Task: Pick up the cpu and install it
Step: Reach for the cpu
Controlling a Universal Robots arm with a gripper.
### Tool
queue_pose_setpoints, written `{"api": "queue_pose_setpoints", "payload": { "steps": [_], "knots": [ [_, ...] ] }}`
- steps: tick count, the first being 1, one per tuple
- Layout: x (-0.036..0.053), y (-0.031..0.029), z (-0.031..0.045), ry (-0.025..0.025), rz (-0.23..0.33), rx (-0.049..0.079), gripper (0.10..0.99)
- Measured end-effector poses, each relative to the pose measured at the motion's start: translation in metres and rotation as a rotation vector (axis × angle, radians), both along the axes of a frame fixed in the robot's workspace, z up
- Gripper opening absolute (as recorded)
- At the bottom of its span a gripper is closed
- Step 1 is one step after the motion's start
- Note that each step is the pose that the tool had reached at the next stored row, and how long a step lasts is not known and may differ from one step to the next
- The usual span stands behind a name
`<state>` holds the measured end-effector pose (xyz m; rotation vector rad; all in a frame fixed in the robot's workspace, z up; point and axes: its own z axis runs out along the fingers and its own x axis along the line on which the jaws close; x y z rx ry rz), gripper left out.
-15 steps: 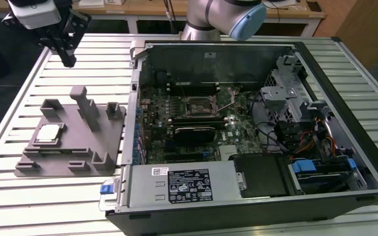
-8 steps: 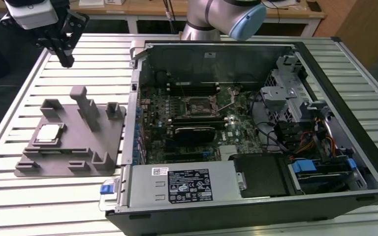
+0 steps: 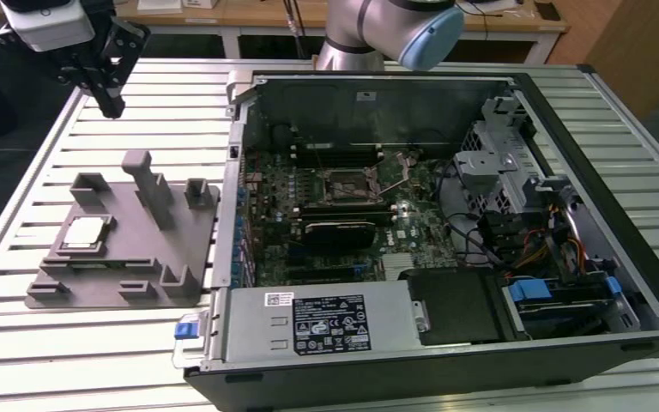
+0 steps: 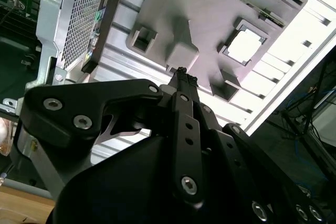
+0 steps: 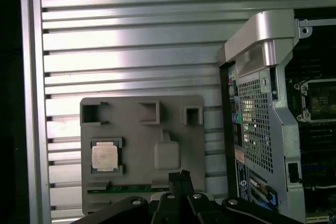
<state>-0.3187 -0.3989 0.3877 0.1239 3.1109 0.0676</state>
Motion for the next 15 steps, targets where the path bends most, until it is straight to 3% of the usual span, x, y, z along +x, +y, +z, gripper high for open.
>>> {"api": "queue_pose_setpoints", "payload": {
  "steps": [15],
  "knots": [
    [-0.0087, -0.0006, -0.0035, 0.0000, 0.000, 0.000, 0.106]
  ]
}}
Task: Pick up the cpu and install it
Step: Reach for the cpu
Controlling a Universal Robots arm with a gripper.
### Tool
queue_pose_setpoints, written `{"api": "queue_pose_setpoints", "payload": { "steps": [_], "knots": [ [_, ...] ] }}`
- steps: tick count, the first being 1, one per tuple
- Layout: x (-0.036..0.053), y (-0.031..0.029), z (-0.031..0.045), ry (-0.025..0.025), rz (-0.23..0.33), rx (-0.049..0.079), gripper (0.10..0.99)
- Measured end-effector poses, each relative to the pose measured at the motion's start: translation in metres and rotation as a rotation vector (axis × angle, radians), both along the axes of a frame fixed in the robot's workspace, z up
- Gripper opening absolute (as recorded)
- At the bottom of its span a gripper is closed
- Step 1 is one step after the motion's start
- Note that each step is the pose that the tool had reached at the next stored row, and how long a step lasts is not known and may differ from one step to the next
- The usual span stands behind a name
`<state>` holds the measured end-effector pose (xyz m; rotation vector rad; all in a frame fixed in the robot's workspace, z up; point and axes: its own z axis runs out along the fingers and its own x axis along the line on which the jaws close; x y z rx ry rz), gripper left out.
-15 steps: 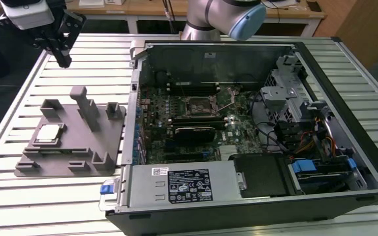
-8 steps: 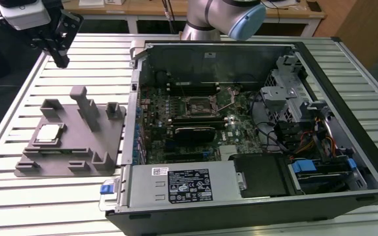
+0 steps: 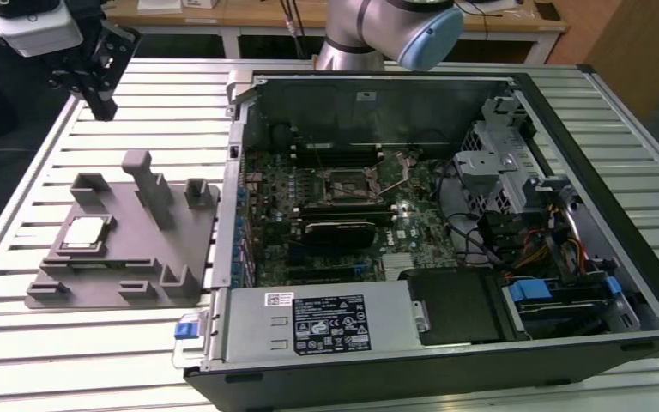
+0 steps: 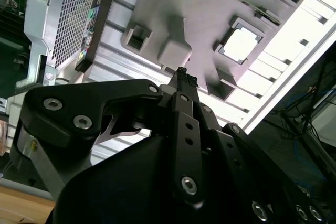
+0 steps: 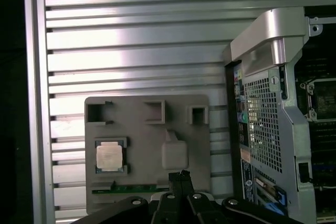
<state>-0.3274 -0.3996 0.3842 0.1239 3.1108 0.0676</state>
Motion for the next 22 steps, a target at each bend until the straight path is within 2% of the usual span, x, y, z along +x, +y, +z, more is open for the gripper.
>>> {"api": "queue_pose_setpoints", "payload": {
  "steps": [22],
  "knots": [
    [-0.0138, -0.0008, -0.0073, 0.0000, 0.000, 0.000, 0.106]
  ]
}}
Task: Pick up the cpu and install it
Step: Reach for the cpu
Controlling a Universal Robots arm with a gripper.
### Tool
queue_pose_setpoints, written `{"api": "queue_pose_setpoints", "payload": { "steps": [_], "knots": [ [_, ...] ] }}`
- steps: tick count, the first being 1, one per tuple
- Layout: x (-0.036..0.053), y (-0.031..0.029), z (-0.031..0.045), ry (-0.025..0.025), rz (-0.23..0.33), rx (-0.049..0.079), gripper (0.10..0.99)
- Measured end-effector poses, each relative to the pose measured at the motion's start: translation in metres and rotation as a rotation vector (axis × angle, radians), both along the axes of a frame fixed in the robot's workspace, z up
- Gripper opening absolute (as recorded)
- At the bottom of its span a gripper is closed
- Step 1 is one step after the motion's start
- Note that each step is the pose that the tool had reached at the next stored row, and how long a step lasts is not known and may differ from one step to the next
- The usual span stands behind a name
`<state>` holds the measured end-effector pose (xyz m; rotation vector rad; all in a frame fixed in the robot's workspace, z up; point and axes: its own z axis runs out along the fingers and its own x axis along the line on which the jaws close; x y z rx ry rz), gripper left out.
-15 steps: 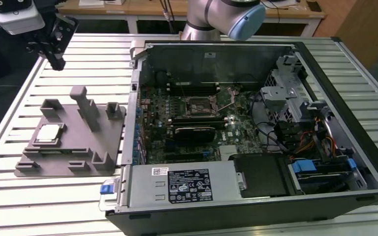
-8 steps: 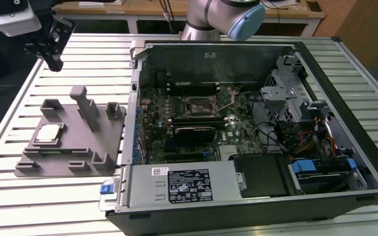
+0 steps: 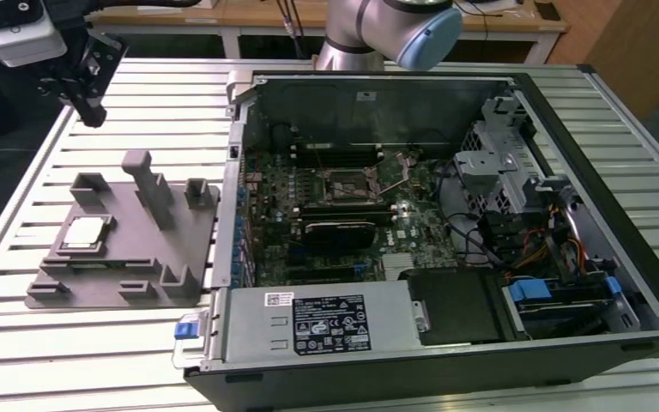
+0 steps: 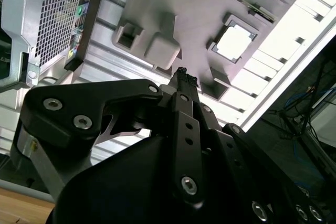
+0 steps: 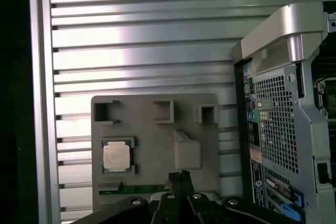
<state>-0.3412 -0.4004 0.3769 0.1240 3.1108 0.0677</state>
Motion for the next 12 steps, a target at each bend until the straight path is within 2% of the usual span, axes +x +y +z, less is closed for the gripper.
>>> {"api": "queue_pose_setpoints", "payload": {
  "steps": [12],
  "knots": [
    [-0.0062, -0.0011, -0.0060, 0.0000, 0.000, 0.000, 0.106]
  ]
}}
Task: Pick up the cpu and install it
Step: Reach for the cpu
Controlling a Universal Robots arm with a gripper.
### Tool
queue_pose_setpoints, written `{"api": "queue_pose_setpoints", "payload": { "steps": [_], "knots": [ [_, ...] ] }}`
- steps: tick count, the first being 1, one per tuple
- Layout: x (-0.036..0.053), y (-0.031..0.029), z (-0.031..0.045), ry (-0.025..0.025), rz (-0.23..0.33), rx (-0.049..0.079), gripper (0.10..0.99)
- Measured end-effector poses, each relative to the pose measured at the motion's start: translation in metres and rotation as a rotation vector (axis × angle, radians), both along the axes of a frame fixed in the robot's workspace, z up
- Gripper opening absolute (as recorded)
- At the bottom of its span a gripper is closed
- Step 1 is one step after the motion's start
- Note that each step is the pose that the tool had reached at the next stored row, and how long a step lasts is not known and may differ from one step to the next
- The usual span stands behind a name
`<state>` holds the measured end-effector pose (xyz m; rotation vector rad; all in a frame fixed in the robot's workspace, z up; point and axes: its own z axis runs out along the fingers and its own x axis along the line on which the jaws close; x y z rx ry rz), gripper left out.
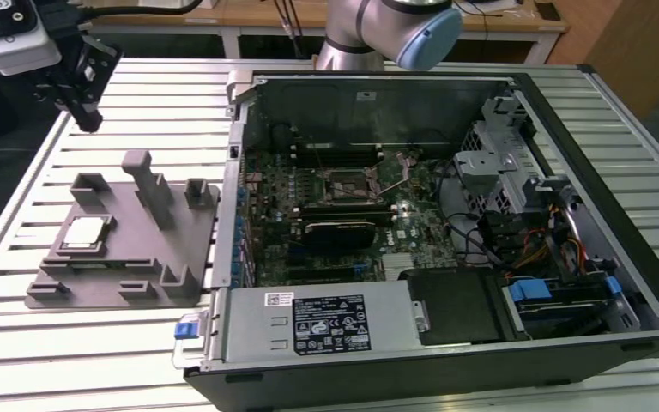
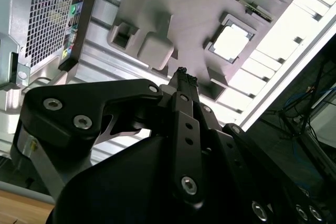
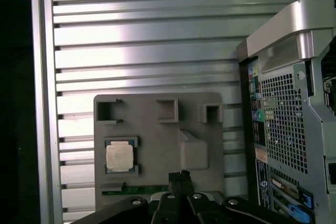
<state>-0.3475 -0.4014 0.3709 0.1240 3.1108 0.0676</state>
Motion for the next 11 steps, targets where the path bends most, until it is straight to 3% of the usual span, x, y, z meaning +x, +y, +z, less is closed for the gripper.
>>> {"api": "queue_pose_setpoints", "payload": {
  "steps": [11],
  "knots": [
    [-0.0047, -0.0020, -0.0070, -0.0001, 0.000, 0.000, 0.106]
  ]
}}
